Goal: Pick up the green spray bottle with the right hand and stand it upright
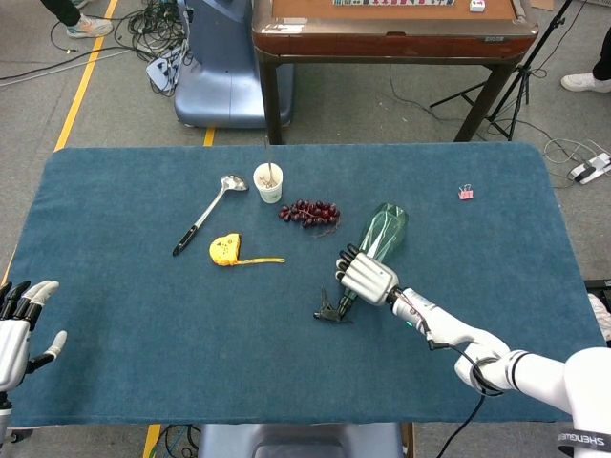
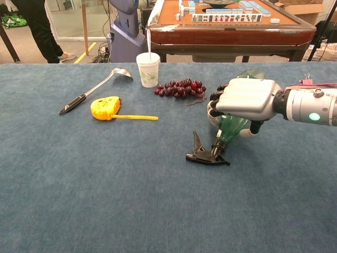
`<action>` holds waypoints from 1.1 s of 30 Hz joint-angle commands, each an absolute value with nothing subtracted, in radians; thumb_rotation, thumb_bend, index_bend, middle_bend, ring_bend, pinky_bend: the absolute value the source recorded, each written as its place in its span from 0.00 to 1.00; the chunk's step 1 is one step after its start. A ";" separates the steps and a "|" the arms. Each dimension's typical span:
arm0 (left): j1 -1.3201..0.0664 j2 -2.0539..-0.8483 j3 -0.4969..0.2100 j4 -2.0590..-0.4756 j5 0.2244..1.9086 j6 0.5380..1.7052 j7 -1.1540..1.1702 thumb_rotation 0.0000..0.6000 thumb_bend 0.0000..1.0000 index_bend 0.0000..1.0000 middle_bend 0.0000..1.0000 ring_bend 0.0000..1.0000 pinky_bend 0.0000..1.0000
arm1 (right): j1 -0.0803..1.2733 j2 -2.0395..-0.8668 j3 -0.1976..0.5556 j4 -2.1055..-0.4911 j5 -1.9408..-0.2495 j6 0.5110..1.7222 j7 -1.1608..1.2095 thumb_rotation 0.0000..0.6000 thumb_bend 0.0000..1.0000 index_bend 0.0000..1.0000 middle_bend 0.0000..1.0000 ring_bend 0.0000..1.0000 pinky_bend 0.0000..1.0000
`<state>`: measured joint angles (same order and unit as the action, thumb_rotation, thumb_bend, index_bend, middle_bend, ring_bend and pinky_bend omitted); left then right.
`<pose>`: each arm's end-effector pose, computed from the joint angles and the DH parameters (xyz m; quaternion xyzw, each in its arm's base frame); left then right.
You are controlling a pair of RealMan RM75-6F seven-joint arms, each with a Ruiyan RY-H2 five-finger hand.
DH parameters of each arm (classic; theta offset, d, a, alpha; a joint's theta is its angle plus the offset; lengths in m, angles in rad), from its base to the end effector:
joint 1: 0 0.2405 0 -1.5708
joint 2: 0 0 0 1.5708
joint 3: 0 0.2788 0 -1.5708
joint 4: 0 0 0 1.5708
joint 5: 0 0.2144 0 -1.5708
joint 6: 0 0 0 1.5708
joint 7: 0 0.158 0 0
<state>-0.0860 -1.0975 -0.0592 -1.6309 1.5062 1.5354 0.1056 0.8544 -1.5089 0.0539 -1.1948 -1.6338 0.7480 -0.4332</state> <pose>-0.3255 0.1990 0.1788 -0.6033 -0.3361 -0.3767 0.6174 -0.1770 -0.3918 -0.0380 0.9065 -0.0239 0.2096 0.3658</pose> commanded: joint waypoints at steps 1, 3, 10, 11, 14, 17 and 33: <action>-0.085 -1.098 -0.059 -1.628 1.506 1.535 0.101 1.00 0.33 0.15 0.17 0.09 0.01 | 0.861 -1.521 0.048 -1.178 -1.625 0.741 -0.435 1.00 0.23 0.41 0.29 0.15 0.20; -0.084 -1.099 -0.059 -1.625 1.506 1.536 0.098 1.00 0.33 0.15 0.17 0.09 0.01 | 0.863 -1.531 0.045 -1.165 -1.626 0.749 -0.434 1.00 0.24 0.44 0.31 0.15 0.20; -0.081 -1.101 -0.059 -1.615 1.499 1.536 0.093 1.00 0.33 0.15 0.17 0.09 0.01 | 0.864 -1.543 0.047 -1.141 -1.627 0.802 -0.384 1.00 0.27 0.58 0.40 0.21 0.20; -0.081 -1.102 -0.059 -1.613 1.499 1.536 0.092 1.00 0.33 0.15 0.17 0.09 0.01 | 0.862 -1.540 0.052 -1.149 -1.626 0.820 -0.364 1.00 0.27 0.59 0.40 0.22 0.20; -0.082 -1.102 -0.060 -1.611 1.498 1.535 0.091 1.00 0.33 0.15 0.17 0.09 0.01 | 0.856 -1.523 0.072 -1.185 -1.617 0.864 -0.304 1.00 0.28 0.61 0.42 0.24 0.20; -0.084 -1.102 -0.061 -1.610 1.502 1.534 0.090 1.00 0.33 0.15 0.17 0.09 0.01 | 0.843 -1.489 0.106 -1.258 -1.584 0.909 -0.211 1.00 0.28 0.62 0.43 0.25 0.20; -0.083 -1.104 -0.059 -1.611 1.506 1.534 0.089 1.00 0.33 0.15 0.17 0.09 0.01 | 0.759 -1.354 0.224 -1.515 -1.385 0.958 0.365 1.00 0.28 0.63 0.44 0.26 0.20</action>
